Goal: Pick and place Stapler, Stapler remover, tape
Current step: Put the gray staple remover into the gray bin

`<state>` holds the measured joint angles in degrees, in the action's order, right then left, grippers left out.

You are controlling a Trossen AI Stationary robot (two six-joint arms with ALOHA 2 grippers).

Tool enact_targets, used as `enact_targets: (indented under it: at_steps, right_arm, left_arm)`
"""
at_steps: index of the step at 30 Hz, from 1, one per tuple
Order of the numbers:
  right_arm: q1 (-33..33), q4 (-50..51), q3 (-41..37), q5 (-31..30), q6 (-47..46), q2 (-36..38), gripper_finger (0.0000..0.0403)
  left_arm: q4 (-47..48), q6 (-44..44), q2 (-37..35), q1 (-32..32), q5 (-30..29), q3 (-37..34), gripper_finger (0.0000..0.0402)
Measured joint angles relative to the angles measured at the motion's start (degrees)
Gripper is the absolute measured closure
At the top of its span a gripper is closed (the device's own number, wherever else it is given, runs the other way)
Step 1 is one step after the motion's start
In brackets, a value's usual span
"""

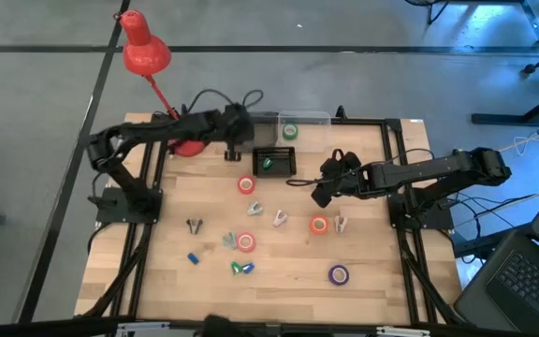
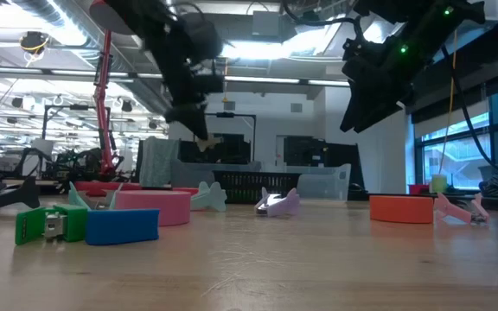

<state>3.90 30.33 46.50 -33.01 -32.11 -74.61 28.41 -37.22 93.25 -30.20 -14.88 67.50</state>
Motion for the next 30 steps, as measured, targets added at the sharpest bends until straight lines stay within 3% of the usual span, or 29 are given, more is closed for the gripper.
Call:
enact_targets:
  at_steps: [10,23,30]
  right_arm:
    - [0.0,-0.1,0.0,0.0,1.3,0.0,0.0139]
    - [0.0,-0.4,0.0,-0.4,2.5,0.0,0.0139]
    - [0.0,-0.4,0.0,-0.4,2.5,0.0,0.0139]
  left_arm:
    - [6.4,-1.0,11.4,-7.0,4.1,7.3,0.0400]
    - [5.7,-0.2,18.0,-8.6,7.3,7.6,0.0400]
    - [5.2,0.5,16.8,-7.3,6.1,7.5,0.0350]
